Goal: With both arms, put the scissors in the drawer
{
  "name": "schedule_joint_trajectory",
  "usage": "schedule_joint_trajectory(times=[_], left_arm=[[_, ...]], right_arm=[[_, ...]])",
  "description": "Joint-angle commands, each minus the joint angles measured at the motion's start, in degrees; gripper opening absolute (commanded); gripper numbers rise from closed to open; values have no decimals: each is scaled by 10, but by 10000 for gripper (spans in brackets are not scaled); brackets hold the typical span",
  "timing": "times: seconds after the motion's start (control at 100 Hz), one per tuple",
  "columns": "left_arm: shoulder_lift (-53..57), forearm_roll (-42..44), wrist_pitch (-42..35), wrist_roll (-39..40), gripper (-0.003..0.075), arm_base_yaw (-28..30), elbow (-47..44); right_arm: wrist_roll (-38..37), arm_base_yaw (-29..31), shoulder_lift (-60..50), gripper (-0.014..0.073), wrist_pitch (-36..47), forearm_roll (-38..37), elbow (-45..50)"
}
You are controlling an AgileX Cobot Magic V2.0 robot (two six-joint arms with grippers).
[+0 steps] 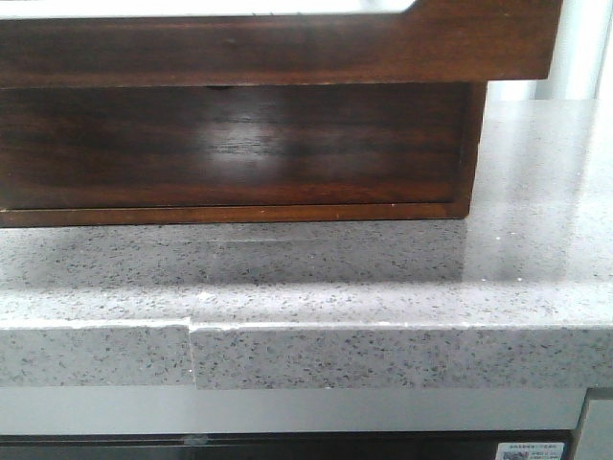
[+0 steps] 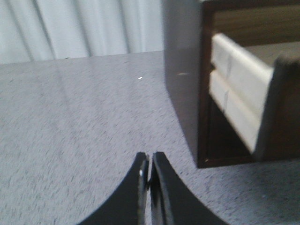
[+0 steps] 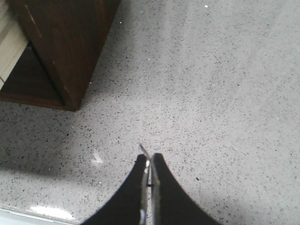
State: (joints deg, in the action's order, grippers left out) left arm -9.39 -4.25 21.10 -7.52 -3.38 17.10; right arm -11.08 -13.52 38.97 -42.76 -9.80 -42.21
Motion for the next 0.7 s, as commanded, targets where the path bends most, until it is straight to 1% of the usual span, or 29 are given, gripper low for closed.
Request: schedule_joint_trajectory(times=[0.0, 0.11, 0.26, 0.32, 0.38, 0.43, 0.69], left_arm=[[34, 29, -91, 47, -20, 12, -37], [71, 29, -156, 47, -20, 24, -96], [109, 29, -233, 47, -20, 26, -165], [116, 29, -280, 47, -20, 26, -191], [115, 28, -250, 47, -20, 26, -185], [115, 28, -261, 47, -20, 26, -189], [115, 28, -254, 47, -20, 26, -189]], right_arm=[[1, 3, -2, -69, 35, -14, -14], [1, 3, -2, -69, 35, -14, -14], [1, 3, -2, -69, 35, -14, -14], [1, 3, -2, -69, 35, -14, -14], [1, 3, -2, -69, 35, -14, -14], [1, 3, -2, -69, 36, -14, -14], [1, 3, -2, -69, 36, -14, -14]])
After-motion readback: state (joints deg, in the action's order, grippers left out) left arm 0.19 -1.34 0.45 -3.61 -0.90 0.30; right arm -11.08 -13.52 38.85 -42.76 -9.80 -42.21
